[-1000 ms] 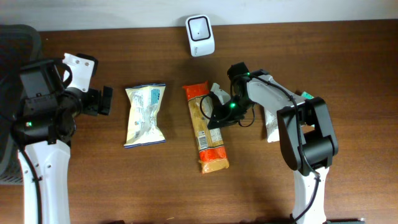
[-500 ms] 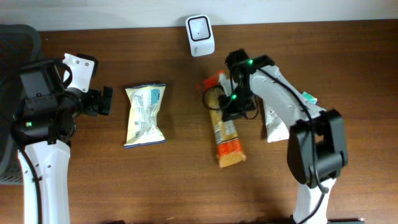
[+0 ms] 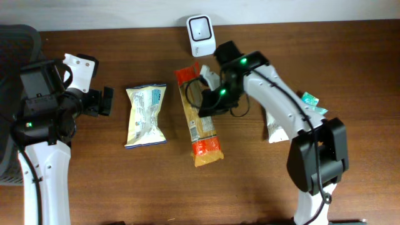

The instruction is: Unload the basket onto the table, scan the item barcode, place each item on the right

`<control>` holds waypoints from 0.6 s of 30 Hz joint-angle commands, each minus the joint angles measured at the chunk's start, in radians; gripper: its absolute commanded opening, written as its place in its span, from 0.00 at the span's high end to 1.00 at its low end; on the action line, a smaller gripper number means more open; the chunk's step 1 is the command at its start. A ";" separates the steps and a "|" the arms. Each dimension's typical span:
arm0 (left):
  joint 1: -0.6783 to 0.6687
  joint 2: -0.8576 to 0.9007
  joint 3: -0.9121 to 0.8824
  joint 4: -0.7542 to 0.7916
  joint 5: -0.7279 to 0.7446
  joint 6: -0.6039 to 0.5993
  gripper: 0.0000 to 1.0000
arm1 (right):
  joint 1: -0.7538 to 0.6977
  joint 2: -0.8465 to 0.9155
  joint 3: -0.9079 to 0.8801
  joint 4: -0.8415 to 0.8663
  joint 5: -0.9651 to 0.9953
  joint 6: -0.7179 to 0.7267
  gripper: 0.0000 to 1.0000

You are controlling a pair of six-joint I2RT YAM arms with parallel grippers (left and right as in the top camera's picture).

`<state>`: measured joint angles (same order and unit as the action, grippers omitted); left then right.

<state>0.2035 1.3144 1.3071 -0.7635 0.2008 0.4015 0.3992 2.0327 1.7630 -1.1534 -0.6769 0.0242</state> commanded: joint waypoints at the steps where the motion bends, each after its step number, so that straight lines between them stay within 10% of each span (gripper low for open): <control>1: 0.002 -0.011 0.003 -0.002 0.000 0.016 0.01 | -0.082 -0.079 0.072 0.006 -0.343 -0.077 0.96; 18: 0.002 -0.011 0.003 -0.002 0.000 0.016 0.01 | -0.185 -0.506 0.173 0.096 -0.410 -0.031 0.96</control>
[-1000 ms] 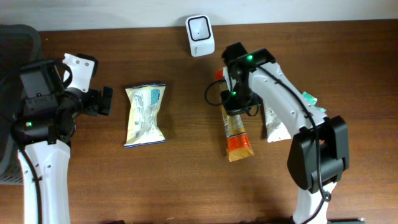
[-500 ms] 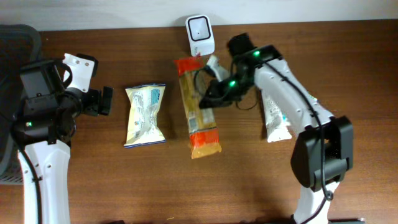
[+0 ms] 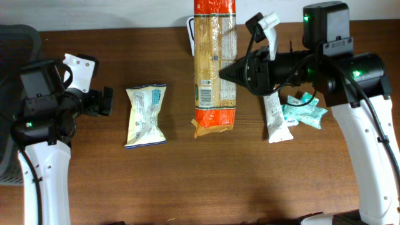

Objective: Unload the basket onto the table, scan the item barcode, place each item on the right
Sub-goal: 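Lift the orange-red bar and hold it at the scanner window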

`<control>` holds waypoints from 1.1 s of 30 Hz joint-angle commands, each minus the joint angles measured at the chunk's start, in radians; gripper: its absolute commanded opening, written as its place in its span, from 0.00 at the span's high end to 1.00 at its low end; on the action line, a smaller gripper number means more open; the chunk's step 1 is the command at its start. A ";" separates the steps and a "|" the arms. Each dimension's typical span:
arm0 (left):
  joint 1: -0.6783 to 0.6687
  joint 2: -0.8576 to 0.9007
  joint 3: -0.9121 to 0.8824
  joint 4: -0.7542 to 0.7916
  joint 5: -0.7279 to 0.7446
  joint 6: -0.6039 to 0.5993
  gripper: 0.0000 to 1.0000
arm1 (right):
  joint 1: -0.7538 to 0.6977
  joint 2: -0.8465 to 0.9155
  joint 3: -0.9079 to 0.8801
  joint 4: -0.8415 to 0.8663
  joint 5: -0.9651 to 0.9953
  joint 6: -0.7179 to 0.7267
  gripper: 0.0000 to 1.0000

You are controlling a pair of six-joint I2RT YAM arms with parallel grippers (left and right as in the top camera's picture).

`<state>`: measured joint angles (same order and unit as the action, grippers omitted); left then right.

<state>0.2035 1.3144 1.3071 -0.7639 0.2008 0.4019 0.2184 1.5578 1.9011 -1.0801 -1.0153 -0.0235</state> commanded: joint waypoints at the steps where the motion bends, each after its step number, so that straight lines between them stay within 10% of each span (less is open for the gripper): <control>1: 0.002 -0.011 0.003 -0.001 0.000 0.015 0.01 | -0.003 -0.031 0.035 0.022 -0.056 0.018 0.96; 8: 0.002 -0.011 0.003 -0.001 0.000 0.015 0.01 | -0.017 -0.017 0.035 0.164 0.188 0.416 0.96; 17: 0.002 -0.011 0.003 -0.002 0.000 0.015 0.01 | 0.000 -0.012 0.035 0.211 0.464 0.391 0.96; 25: 0.002 -0.011 0.003 -0.002 0.000 0.016 0.01 | 0.198 0.235 0.345 0.216 1.014 0.122 0.96; 33: 0.002 -0.011 0.003 -0.002 0.000 0.015 0.01 | 0.334 0.593 0.440 0.618 1.580 -0.567 0.96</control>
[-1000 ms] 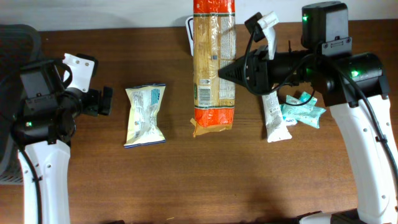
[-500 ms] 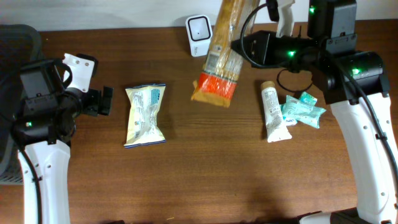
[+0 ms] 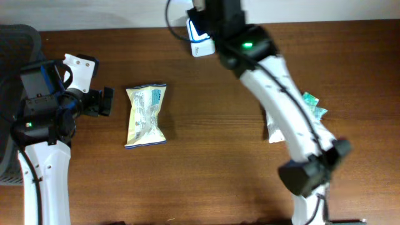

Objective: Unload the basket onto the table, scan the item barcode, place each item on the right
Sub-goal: 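Lift the orange-red bar and hold it at the scanner window, then move the bar right and release it beside the scanned items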

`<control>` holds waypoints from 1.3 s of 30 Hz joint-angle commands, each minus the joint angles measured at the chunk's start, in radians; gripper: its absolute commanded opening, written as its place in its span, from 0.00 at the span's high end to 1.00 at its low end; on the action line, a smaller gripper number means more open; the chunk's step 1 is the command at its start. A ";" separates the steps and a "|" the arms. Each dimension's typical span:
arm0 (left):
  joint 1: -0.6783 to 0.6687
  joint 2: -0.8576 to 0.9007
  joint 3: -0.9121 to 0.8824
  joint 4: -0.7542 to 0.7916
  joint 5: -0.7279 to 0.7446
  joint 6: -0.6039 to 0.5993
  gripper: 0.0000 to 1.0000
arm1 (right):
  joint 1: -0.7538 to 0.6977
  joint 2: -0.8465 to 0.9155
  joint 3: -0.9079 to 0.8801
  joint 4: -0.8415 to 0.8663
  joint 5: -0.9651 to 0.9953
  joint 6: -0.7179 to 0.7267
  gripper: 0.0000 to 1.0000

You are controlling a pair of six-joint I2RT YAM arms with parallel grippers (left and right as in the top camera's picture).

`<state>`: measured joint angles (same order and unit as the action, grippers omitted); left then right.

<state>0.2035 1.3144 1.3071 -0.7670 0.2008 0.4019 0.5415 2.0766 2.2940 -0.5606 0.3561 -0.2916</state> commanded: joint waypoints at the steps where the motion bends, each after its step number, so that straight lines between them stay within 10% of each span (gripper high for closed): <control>1: 0.002 -0.011 0.003 0.002 0.000 0.015 0.01 | 0.010 0.122 0.047 0.145 0.226 -0.385 0.96; 7: 0.002 -0.011 0.003 0.001 0.000 0.016 0.01 | -0.012 0.320 0.046 0.397 0.206 -0.682 0.96; 39: 0.002 -0.011 0.003 -0.006 0.000 0.015 0.01 | -0.057 0.428 0.042 0.557 0.047 -0.729 0.96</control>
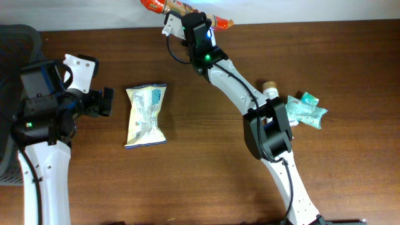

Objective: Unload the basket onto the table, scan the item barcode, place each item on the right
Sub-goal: 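Move the bar right and release it beside the scanned items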

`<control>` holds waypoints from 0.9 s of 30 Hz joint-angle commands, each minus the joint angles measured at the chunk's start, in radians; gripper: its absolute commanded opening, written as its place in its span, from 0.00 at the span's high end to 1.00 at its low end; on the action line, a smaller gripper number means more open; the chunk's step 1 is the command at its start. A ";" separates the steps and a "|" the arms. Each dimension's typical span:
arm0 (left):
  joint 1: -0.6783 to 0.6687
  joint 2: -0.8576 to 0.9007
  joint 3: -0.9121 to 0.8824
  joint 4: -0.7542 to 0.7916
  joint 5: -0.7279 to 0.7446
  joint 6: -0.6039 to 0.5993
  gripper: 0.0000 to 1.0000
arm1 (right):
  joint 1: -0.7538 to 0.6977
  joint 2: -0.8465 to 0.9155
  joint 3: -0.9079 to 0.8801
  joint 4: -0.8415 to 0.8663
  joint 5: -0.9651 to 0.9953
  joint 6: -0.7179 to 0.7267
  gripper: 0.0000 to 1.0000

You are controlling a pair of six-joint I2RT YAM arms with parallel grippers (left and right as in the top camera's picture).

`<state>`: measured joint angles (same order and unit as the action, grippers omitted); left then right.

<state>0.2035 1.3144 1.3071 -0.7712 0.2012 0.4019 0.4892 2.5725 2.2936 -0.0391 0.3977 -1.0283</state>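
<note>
A long orange and red pasta packet [184, 7] lies crosswise at the table's far edge, partly cut off by the top of the overhead view. My right gripper [195, 22] is shut on it, the arm stretched far back from the right. The wrist covers the place of the white scanner, which is hidden. My left gripper [107, 101] hangs open at the left, pointing at a yellow and white snack bag [145, 115] and a short way from it.
Teal packets [307, 109] lie at the right, with a white pouch [290, 120] mostly under the right arm. A grey chair [19, 37] stands past the left edge of the brown table [187, 156].
The packet was out of view and the right arm stood high over the scanner. Now the packet shows at the far edge, and the wrist sits over the scanner's place. Left arm unmoved.
First my right gripper was at the packet, which lay flat mid-table below the scanner. Then it held the packet high, lengthwise under the camera. Then the packet was out of view, with the arm over the scanner. Now it lies crosswise at the back edge.
</note>
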 commanded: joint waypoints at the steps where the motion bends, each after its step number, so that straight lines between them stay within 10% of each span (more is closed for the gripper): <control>1: 0.002 -0.011 0.003 -0.002 0.000 0.016 0.01 | -0.005 -0.084 0.043 0.029 0.005 0.008 0.96; 5: 0.002 -0.011 0.003 -0.002 0.000 0.015 0.01 | -0.005 -0.166 0.043 -0.054 0.002 0.035 0.96; 18: 0.002 -0.011 0.003 -0.002 0.000 0.015 0.01 | -0.007 -0.647 0.043 -1.025 -0.245 1.077 0.96; 27: 0.002 -0.011 0.003 -0.002 0.000 0.015 0.01 | -0.056 -0.646 -0.134 -1.563 -0.264 1.229 0.96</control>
<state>0.2035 1.3144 1.3071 -0.7746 0.2012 0.4019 0.4622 1.9369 2.2326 -1.6150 0.1280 0.1577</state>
